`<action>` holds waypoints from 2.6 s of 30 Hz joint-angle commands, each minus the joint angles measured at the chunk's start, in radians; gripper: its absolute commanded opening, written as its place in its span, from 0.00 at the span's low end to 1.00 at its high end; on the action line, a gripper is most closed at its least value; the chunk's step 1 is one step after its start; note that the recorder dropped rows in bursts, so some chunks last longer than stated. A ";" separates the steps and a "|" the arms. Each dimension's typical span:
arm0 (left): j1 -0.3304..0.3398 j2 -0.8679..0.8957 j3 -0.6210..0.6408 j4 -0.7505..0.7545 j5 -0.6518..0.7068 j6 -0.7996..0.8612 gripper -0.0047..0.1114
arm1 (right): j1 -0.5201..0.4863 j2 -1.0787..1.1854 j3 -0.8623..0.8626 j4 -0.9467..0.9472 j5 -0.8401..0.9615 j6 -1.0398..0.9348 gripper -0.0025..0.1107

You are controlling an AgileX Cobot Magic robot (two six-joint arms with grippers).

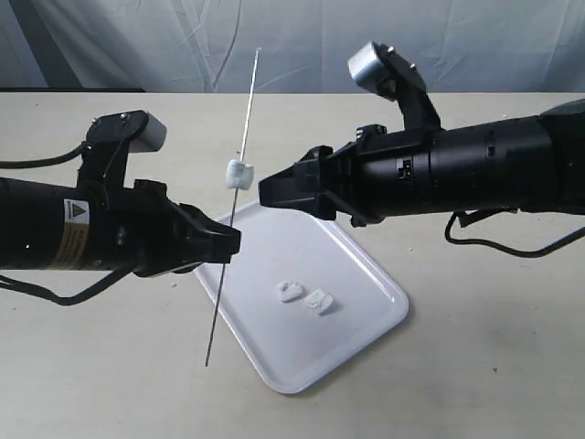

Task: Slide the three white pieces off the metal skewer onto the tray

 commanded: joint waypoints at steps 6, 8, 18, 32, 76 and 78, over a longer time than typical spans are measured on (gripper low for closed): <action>0.016 0.008 -0.083 0.000 -0.238 0.003 0.04 | -0.005 -0.076 0.001 -0.034 0.000 0.037 0.43; 0.033 0.006 -0.082 0.000 -0.266 -0.002 0.04 | -0.020 -0.088 0.001 -0.052 0.003 0.055 0.43; 0.070 0.006 -0.082 0.000 -0.397 -0.002 0.04 | -0.094 -0.131 0.001 -0.067 0.055 0.084 0.43; 0.070 0.006 -0.120 -0.021 -0.447 0.003 0.04 | -0.094 -0.125 0.001 -0.042 0.152 0.084 0.43; 0.070 0.006 -0.132 -0.016 -0.429 0.003 0.04 | -0.092 -0.092 0.001 0.003 0.154 0.084 0.20; 0.070 0.006 -0.132 -0.014 -0.429 0.003 0.04 | -0.092 -0.092 0.001 0.003 0.149 0.084 0.11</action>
